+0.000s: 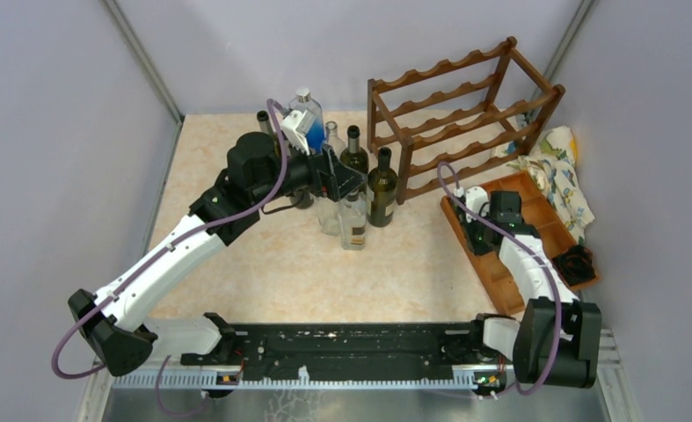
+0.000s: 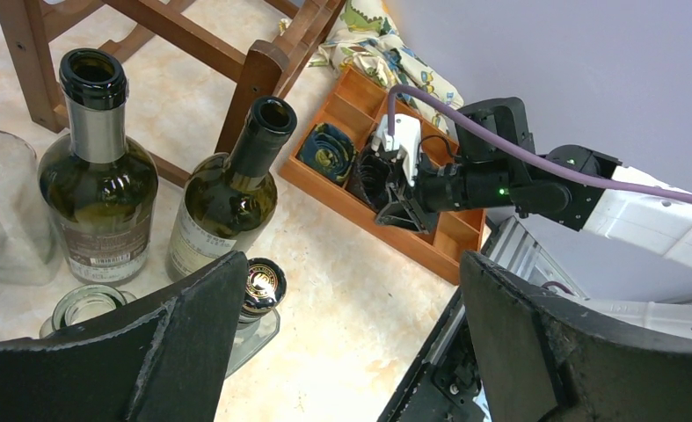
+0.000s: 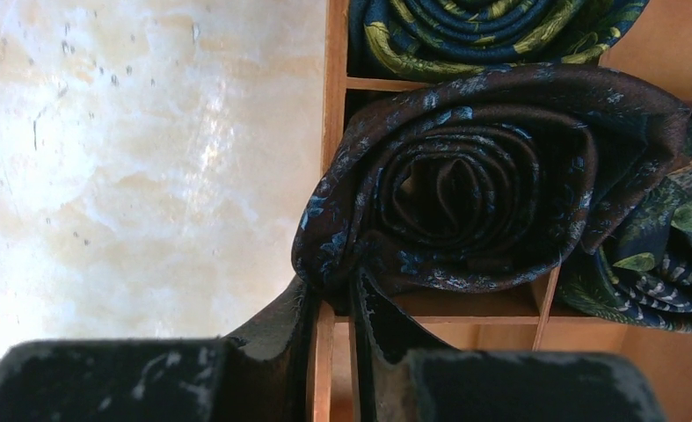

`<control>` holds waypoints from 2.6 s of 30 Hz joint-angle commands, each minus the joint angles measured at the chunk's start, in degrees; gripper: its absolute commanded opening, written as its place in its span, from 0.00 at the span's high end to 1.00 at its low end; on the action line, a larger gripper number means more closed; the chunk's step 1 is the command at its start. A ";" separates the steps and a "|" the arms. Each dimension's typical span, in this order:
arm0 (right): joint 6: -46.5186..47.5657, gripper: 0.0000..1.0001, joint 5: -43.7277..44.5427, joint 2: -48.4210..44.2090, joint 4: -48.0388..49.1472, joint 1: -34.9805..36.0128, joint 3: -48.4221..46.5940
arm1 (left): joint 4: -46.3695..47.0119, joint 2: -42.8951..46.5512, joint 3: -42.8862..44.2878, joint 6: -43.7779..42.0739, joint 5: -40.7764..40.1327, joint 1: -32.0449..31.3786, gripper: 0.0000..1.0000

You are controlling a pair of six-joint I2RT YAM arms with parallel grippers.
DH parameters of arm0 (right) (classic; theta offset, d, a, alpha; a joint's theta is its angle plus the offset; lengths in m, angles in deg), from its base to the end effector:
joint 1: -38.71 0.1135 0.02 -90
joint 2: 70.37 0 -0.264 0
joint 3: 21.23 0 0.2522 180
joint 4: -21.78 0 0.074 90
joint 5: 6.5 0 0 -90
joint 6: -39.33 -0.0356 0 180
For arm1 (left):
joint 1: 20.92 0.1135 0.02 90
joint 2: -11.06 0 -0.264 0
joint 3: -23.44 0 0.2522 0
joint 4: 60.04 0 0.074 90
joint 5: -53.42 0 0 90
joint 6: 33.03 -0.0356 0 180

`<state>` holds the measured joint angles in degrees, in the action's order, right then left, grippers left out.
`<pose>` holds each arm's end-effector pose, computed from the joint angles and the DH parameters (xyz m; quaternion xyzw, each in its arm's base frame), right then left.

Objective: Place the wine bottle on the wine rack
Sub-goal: Pick up the wine bottle from the center of the board.

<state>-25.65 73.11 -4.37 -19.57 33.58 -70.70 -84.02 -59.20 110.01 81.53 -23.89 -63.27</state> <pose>0.2121 -0.0126 0.1906 -0.1900 0.9383 0.0124 0.2887 0.2021 -0.1948 0.4183 0.1876 0.7280 -0.4301 0.4999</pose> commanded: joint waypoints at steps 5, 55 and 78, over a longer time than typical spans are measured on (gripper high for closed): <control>5.38 0.56 -3.81 -4.01 -12.16 -0.63 -4.86 | 2.10 1.96 -0.15 -0.38 0.53 -0.13 0.05; -6.02 0.11 -46.72 -10.00 -14.30 -5.41 -19.92 | -15.89 -23.43 27.95 -22.39 -6.14 -4.15 0.15; -6.59 0.11 -46.67 -10.41 -13.17 -6.82 -18.56 | -11.71 -33.01 30.11 -23.76 -3.13 -3.45 0.35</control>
<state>-32.39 27.76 -13.53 -34.74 27.51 -89.71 -97.72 -90.79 137.20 58.60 -27.34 -66.52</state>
